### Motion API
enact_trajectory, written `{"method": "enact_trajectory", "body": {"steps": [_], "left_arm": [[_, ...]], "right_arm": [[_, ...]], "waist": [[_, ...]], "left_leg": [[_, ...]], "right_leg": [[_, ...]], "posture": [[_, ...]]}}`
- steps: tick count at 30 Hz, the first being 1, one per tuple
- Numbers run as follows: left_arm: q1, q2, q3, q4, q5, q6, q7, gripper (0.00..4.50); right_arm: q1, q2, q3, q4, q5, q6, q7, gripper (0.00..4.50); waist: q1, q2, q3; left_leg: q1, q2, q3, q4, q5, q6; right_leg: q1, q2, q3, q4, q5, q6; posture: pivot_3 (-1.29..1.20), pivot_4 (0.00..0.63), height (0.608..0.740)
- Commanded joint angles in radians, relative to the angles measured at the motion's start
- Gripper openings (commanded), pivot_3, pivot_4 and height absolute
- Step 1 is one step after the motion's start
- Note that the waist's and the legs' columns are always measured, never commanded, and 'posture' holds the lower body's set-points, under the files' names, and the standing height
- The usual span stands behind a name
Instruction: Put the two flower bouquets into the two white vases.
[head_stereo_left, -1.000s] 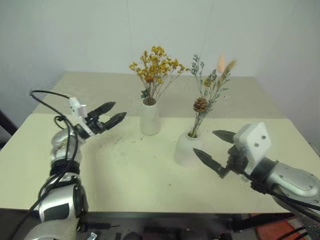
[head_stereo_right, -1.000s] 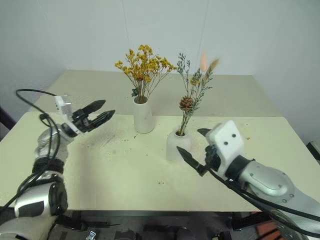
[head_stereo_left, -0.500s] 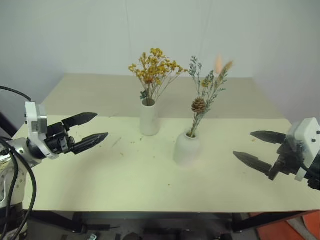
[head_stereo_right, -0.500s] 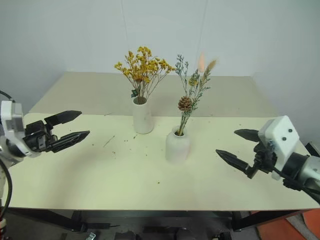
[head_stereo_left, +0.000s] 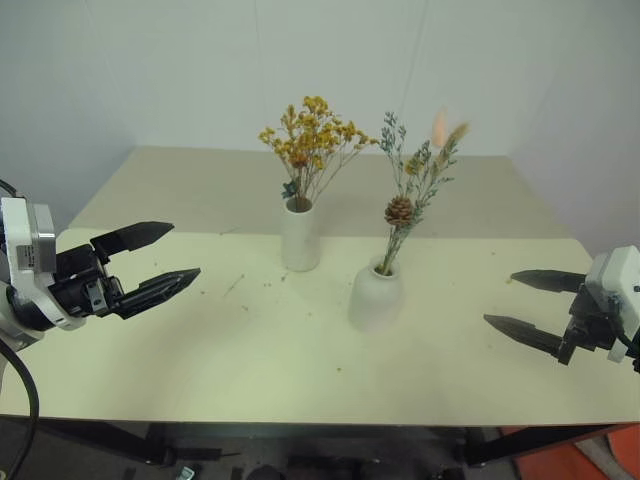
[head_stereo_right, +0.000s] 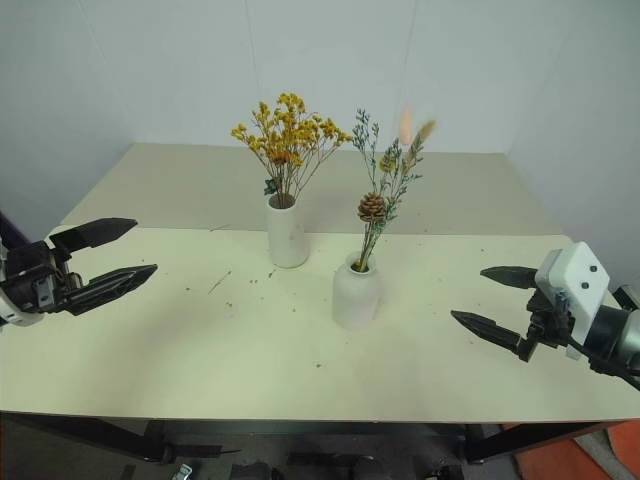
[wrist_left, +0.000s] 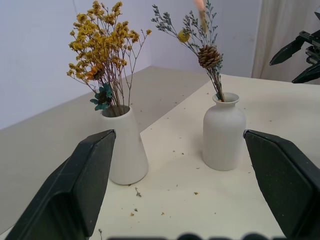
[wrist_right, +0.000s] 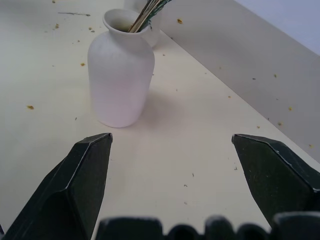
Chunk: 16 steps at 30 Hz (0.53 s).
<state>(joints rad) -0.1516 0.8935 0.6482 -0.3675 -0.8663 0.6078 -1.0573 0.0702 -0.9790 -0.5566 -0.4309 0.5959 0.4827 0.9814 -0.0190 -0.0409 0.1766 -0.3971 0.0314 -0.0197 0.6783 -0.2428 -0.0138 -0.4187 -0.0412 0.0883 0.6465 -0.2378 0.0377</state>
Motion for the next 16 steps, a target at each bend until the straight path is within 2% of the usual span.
{"method": "enact_trajectory", "body": {"steps": [1, 7, 11, 16], "left_arm": [[-0.001, 0.008, 0.011, -0.029, 0.005, -0.049, 0.005, 4.48], [-0.008, 0.031, 0.02, -0.035, -0.015, -0.039, 0.026, 4.48], [-0.012, 0.03, 0.01, -0.036, -0.018, -0.06, 0.014, 4.48], [-0.006, 0.044, 0.002, -0.047, -0.021, -0.029, 0.041, 4.48]], "right_arm": [[-0.015, 0.005, -0.021, -0.018, 0.006, -0.022, -0.002, 4.5], [-0.018, 0.015, -0.043, -0.007, -0.014, -0.024, -0.024, 4.5], [0.004, -0.009, -0.064, -0.028, 0.058, 0.047, 0.026, 4.5], [0.041, -0.039, -0.083, -0.03, 0.064, 0.093, 0.053, 4.5]], "waist": [[0.0, 0.0, 0.0], [0.0, 0.0, 0.0], [0.0, 0.0, 0.0], [0.0, 0.0, 0.0]], "left_leg": [[0.0, 0.0, 0.0, 0.0, 0.0, 0.0], [0.0, 0.0, 0.0, 0.0, 0.0, 0.0], [0.0, 0.0, 0.001, 0.0, 0.0, 0.0], [0.0, 0.0, 0.001, 0.0, 0.0, 0.0]], "right_leg": [[0.0, 0.0, 0.0, 0.0, 0.0, 0.0], [0.0, 0.0, 0.0, 0.0, 0.0, 0.0], [0.0, 0.0, 0.001, 0.0, 0.0, 0.0], [0.0, 0.0, 0.001, 0.0, 0.001, -0.001]], "posture": [[0.0, 0.15, 0.74], [0.0, 0.15, 0.74], [0.0, 0.15, 0.74], [0.0, 0.15, 0.74]]}}
